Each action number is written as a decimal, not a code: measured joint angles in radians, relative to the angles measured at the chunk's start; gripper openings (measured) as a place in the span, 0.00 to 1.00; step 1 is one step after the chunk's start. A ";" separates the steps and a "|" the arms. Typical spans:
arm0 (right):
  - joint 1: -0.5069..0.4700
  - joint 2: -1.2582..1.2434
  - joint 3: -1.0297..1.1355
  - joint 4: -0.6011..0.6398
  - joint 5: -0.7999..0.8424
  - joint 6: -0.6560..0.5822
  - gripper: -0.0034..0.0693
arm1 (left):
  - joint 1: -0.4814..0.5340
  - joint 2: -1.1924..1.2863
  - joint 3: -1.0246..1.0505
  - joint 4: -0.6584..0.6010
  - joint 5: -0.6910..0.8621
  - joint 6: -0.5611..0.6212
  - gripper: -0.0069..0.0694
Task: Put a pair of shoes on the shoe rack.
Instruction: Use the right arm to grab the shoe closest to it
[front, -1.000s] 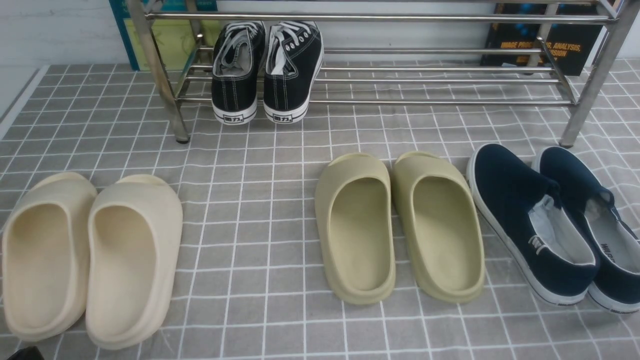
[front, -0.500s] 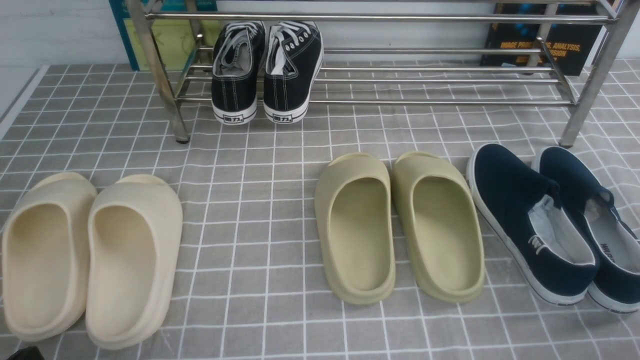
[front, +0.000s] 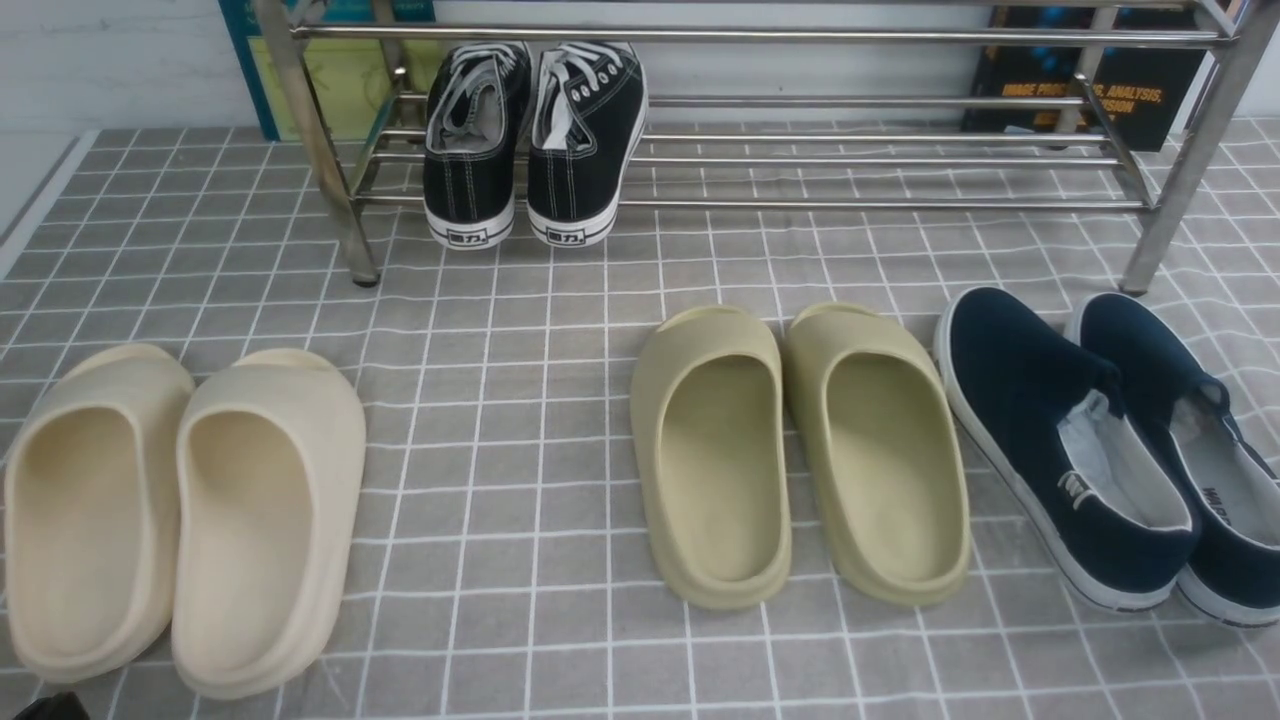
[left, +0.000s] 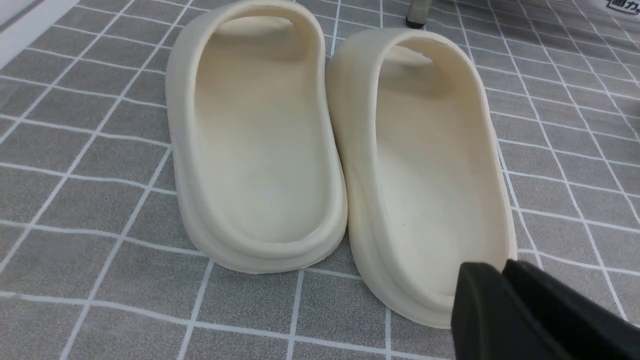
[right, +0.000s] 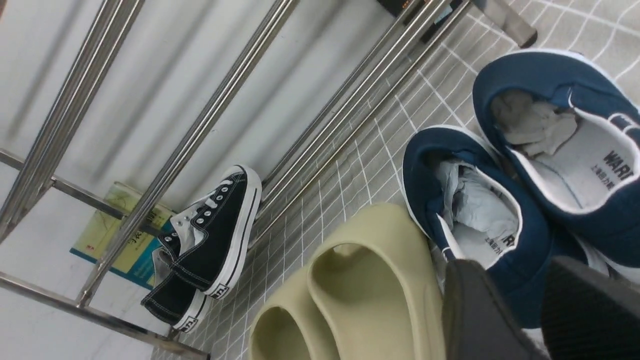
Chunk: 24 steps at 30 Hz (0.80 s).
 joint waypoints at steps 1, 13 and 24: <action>0.000 0.000 -0.003 -0.001 0.004 -0.003 0.36 | 0.000 0.000 0.000 0.000 0.000 0.000 0.17; 0.000 0.432 -0.625 -0.561 0.580 -0.099 0.04 | 0.000 0.000 0.000 0.000 0.000 0.000 0.19; 0.025 0.961 -1.005 -0.524 1.053 -0.496 0.04 | 0.000 0.000 0.000 0.000 0.000 0.000 0.20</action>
